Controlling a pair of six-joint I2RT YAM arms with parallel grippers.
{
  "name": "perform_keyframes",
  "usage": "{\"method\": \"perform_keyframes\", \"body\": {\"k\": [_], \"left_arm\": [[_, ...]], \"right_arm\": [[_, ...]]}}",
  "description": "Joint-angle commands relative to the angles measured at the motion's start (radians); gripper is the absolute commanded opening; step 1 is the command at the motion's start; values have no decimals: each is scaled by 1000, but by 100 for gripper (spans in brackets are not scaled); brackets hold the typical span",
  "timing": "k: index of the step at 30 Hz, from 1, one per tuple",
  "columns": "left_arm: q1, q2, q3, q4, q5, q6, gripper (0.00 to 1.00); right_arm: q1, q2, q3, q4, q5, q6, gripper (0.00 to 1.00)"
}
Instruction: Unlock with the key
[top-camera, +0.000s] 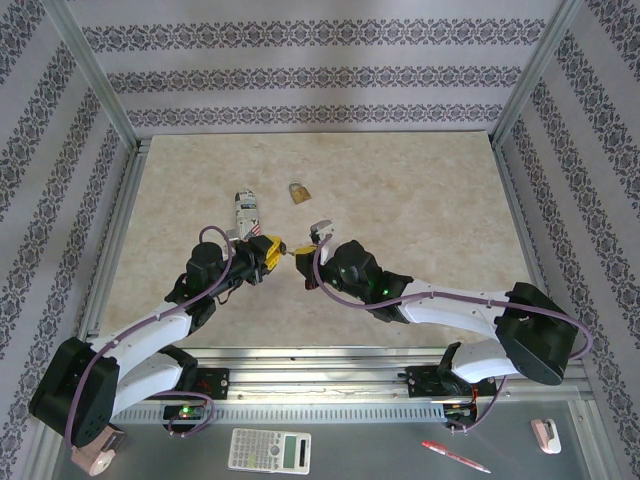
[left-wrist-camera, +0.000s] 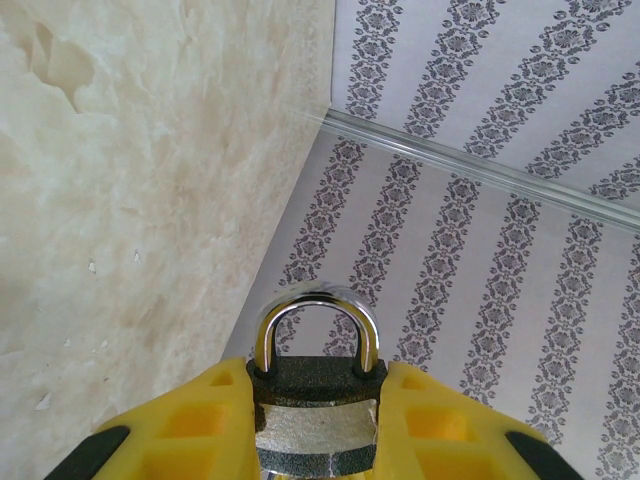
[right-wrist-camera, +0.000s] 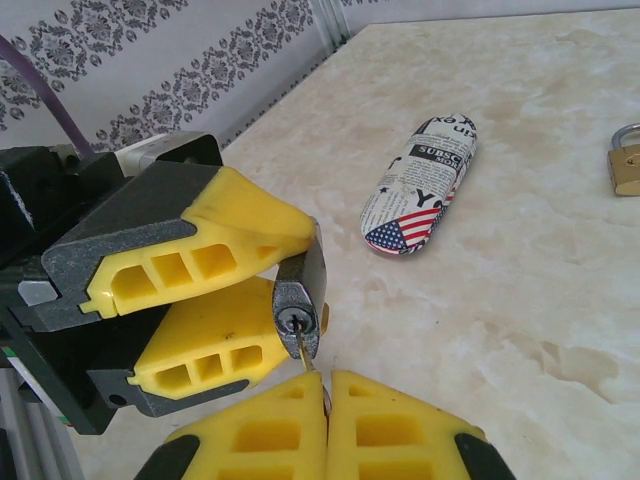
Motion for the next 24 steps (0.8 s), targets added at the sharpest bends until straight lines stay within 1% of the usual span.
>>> {"method": "perform_keyframes", "body": {"k": [1, 5, 10, 14, 17, 24], "left_arm": [[-3, -21, 22, 0, -3, 30, 0], [-8, -21, 32, -26, -7, 45, 0], [-24, -35, 58, -93, -42, 74, 0], [-46, -43, 77, -142, -85, 81, 0], [-56, -35, 102, -167, -88, 93, 0], [-82, -12, 109, -143, -105, 87, 0]], "right_arm": [[8, 11, 30, -2, 32, -13, 0], [9, 18, 38, 6, 32, -8, 0], [21, 37, 55, 1, 57, -8, 0], [42, 75, 72, 8, 70, -12, 0], [54, 105, 82, 24, 72, -7, 0], [57, 123, 97, 38, 69, -18, 0]]}}
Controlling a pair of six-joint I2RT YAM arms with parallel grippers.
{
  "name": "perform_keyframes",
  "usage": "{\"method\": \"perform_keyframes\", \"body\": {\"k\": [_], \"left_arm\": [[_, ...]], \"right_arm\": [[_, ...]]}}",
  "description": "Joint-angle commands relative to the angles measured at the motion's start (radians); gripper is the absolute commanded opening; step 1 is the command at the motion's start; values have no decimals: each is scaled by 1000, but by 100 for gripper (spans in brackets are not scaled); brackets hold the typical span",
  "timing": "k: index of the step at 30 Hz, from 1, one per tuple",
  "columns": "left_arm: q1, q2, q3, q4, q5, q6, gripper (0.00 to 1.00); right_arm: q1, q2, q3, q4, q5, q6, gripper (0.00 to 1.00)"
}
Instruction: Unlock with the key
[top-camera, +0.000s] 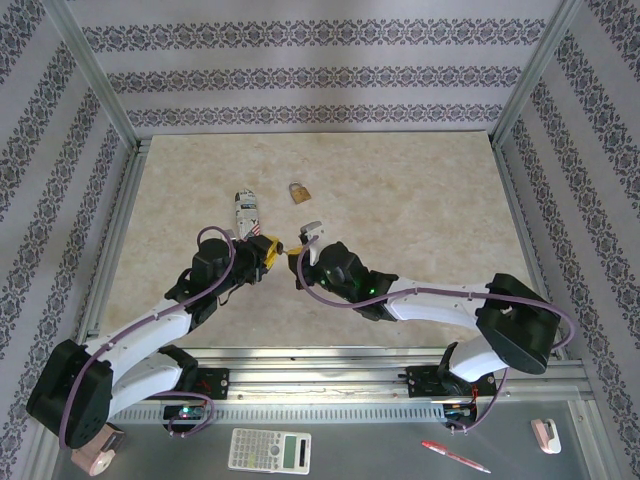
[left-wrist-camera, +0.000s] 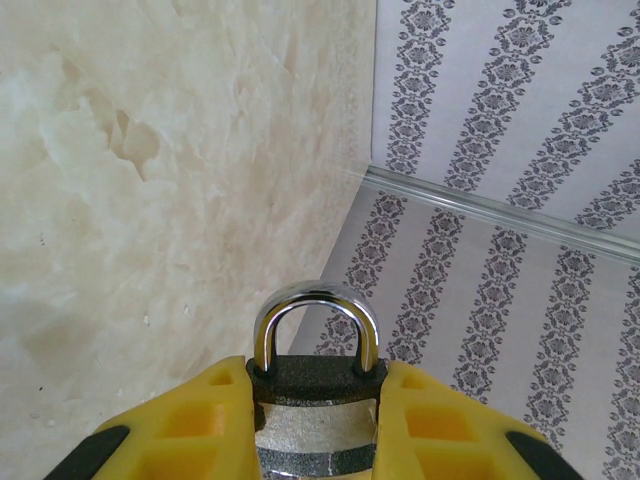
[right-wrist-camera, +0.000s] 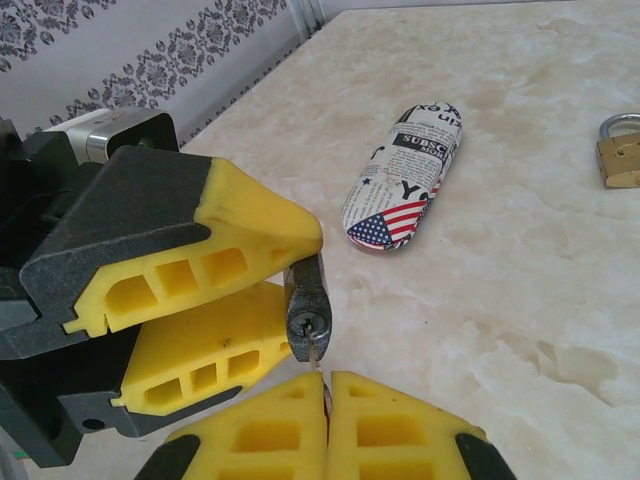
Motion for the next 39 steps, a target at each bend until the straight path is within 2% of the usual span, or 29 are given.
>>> {"method": "perform_keyframes", "body": {"k": [1, 18, 22, 30, 35, 39], "left_arm": [[-36, 6, 47, 48, 53, 20, 0], [-92, 40, 68, 87, 44, 35, 0], [-107, 46, 65, 124, 40, 58, 0], [-106, 72, 7, 381, 32, 141, 0], [-101, 142, -21, 612, 38, 158, 0], [-94, 189, -23, 706, 59, 186, 0]], "right_arm": [[18, 20, 33, 42, -19, -15, 0], [-22, 55, 33, 105, -64, 19, 0], [-64, 55, -7, 181, -110, 75, 0], [-184, 34, -82, 337, -287, 213, 0], [-227, 7, -84, 343, -355, 258, 0], [-266, -39, -82, 310, -406, 277, 0]]}}
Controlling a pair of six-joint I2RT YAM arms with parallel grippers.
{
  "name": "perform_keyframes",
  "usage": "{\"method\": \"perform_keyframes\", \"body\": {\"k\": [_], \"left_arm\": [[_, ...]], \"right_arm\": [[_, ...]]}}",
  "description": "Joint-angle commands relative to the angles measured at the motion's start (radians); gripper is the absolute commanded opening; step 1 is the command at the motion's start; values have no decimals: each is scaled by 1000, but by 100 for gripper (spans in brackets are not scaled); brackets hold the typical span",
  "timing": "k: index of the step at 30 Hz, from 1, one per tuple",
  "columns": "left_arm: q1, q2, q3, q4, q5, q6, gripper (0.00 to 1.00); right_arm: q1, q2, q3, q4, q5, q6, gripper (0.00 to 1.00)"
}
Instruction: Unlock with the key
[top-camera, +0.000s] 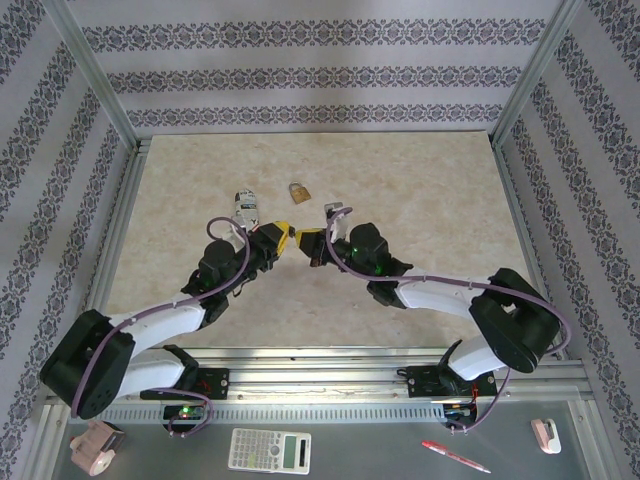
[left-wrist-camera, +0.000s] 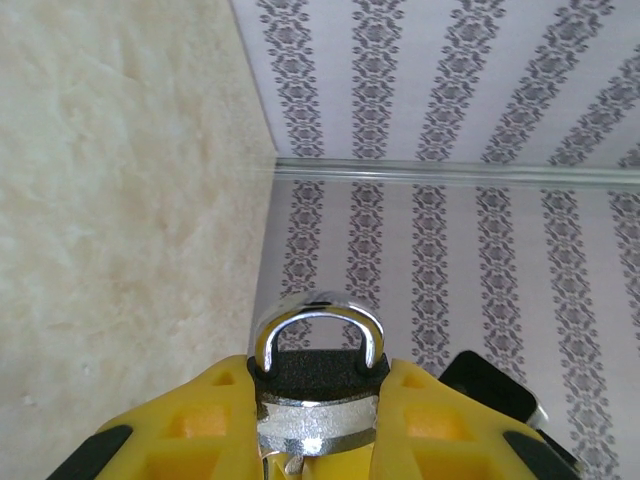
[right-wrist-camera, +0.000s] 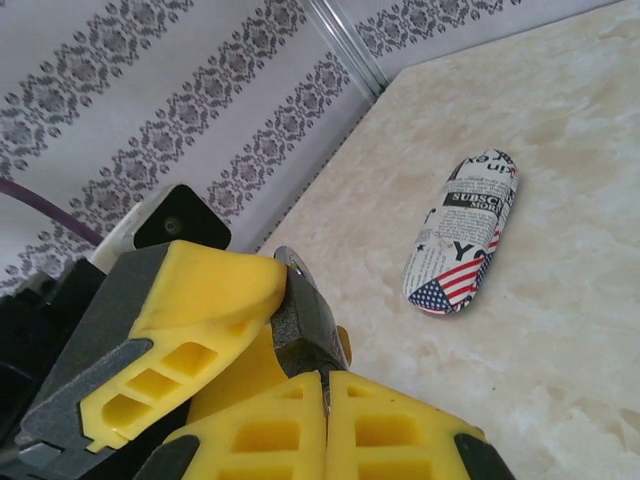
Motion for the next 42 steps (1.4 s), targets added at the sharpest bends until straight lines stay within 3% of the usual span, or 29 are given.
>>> {"method": "perform_keyframes", "body": {"k": [1, 8, 17, 20, 25, 28, 33, 37, 38, 40, 42], "left_arm": [[-32, 18, -3, 263, 118, 60, 0], [-8, 67, -4, 403, 165, 123, 0], [1, 51, 27, 301, 200, 208, 0], [4, 3, 42, 172, 226, 277, 0], [4, -134, 116, -225, 245, 487, 0], [5, -191, 183, -491, 241, 622, 0], [7, -157, 206, -570, 235, 683, 0], [5, -113, 257, -710, 175, 709, 0], [6, -112, 274, -763, 152, 725, 2], [6, -111, 329, -916, 98, 766, 24], [6, -96, 378, -1034, 76, 801, 37]], "right_arm": [[-35, -48, 0, 14, -64, 47, 0], [-98, -108, 17, -48, -172, 92, 0], [-131, -154, 10, -137, -226, 127, 0], [-133, -170, -4, -185, -220, 134, 3], [-124, -271, -7, -422, -136, 36, 31], [-127, -348, -4, -512, -109, -17, 35], [-131, -346, 26, -574, -94, -72, 25], [-133, -324, 79, -736, 12, -128, 39], [-133, -323, 88, -778, 45, -135, 41], [-130, -318, 99, -851, 91, -156, 53], [-130, -304, 109, -904, 126, -161, 57]]}}
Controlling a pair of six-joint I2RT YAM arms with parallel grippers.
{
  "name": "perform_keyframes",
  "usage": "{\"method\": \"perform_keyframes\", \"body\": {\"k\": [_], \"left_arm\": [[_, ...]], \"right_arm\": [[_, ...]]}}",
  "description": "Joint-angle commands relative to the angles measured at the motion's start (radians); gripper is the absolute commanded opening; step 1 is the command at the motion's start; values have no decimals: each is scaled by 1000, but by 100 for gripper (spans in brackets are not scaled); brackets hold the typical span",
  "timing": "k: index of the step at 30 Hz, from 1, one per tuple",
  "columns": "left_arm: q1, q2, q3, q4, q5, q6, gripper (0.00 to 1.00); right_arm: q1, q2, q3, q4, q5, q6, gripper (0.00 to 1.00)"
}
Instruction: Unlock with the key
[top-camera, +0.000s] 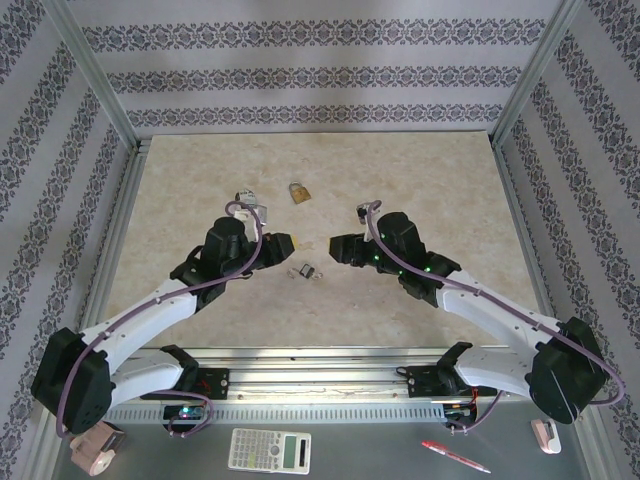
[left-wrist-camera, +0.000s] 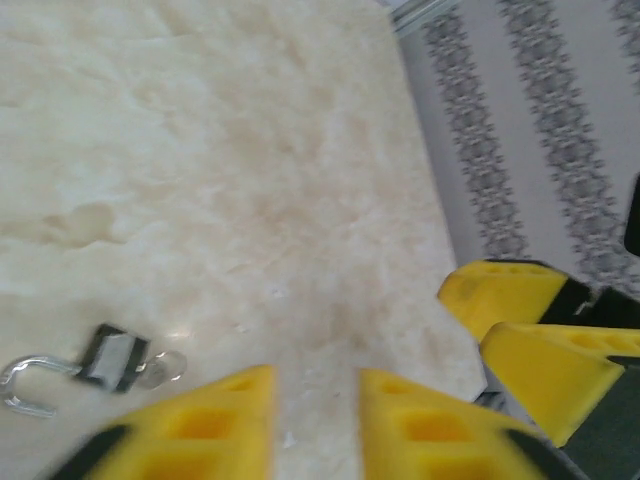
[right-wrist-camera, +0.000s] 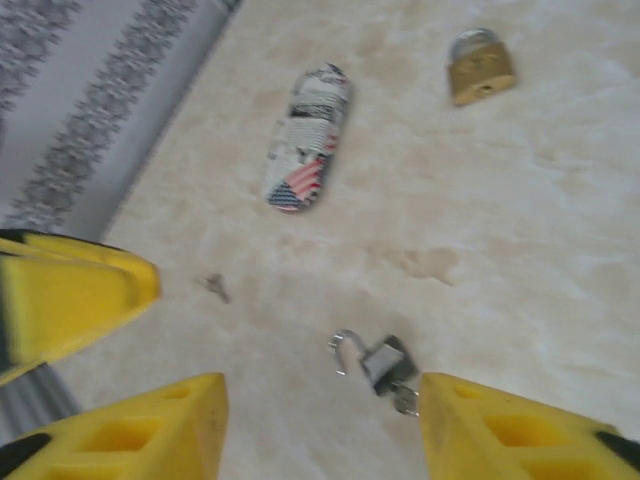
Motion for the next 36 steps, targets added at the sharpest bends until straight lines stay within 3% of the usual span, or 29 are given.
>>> {"method": "perform_keyframes", "body": {"k": [1, 4, 12, 15, 19, 21, 29, 32, 36], "left_arm": [[3, 20, 106, -296, -76, 104, 41], [3, 51, 137, -423, -124, 132, 46], [29, 15, 131, -429, -175, 172, 56], [87, -22, 135, -480, -224, 181, 70], [167, -27, 213, -705, -381, 228, 77], [192, -1, 259, -764, -423, 284, 88], [234, 228, 423, -773, -479, 396, 89], [243, 310, 469, -798, -498, 412, 88], [242, 387, 492, -677, -372, 420, 87]], "right_arm": [[-6, 18, 36, -152, 112, -50, 58], [-5, 17, 14, -149, 110, -60, 63], [38, -97, -82, -151, 139, -81, 75], [82, -179, -126, -147, 178, -85, 82], [138, -282, -172, -154, 217, -70, 98], [152, -319, -190, -156, 225, -60, 98], [169, -351, -195, -191, 263, -52, 98], [165, -350, -173, -270, 350, -34, 98], [80, -296, -134, -276, 289, -45, 98]]}}
